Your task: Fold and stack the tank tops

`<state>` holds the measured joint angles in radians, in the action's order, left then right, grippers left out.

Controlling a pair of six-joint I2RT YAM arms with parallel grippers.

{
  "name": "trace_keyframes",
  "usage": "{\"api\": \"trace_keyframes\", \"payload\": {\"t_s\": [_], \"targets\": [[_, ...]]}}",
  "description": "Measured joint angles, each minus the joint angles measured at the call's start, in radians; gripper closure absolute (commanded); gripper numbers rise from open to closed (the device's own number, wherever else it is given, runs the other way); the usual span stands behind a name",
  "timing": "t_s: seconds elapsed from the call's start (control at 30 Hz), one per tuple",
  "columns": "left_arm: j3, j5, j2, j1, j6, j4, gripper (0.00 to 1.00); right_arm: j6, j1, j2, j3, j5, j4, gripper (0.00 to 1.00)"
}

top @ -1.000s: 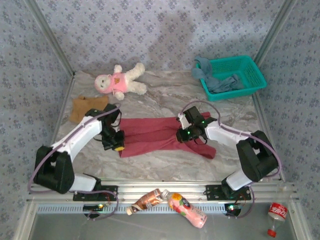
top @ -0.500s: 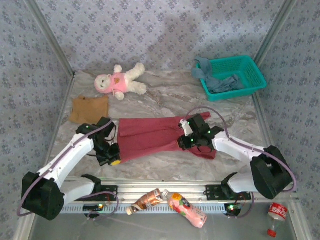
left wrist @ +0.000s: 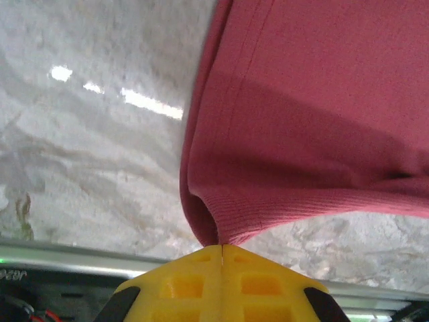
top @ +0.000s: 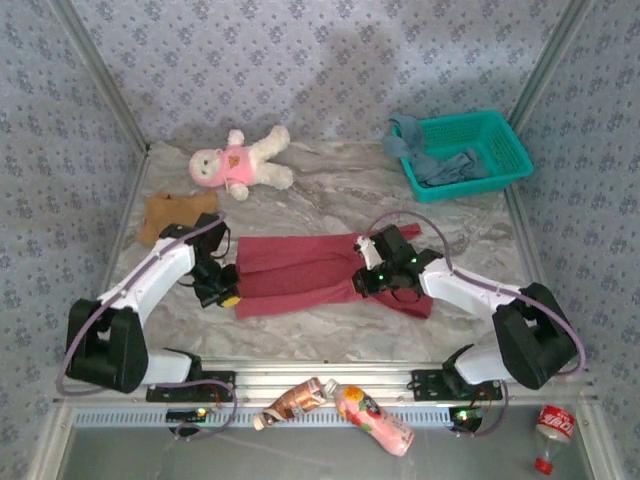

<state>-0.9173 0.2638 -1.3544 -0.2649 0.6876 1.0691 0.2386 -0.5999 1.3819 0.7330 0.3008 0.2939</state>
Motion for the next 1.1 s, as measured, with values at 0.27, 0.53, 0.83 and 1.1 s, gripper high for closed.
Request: {"api": "trace_keyframes", "payload": {"t_s": [0.27, 0.53, 0.83, 1.1], "targets": [[-0.087, -0.018, -0.177, 0.029, -0.069, -0.100, 1.00, -0.024, 0.034, 0.101, 0.065, 0.003, -0.005, 0.91], [-0.129, -0.070, -0.296, 0.029, -0.112, -0.146, 1.00, -0.045, 0.053, 0.209, 0.108, 0.006, -0.007, 0.88], [-0.171, -0.164, -0.359, 0.029, -0.125, -0.170, 0.99, -0.052, 0.067, 0.231, 0.148, -0.006, 0.026, 0.71], [-0.190, -0.194, -0.375, 0.029, -0.151, -0.161, 0.77, -0.001, 0.079, 0.089, 0.154, -0.050, 0.221, 0.56]]}}
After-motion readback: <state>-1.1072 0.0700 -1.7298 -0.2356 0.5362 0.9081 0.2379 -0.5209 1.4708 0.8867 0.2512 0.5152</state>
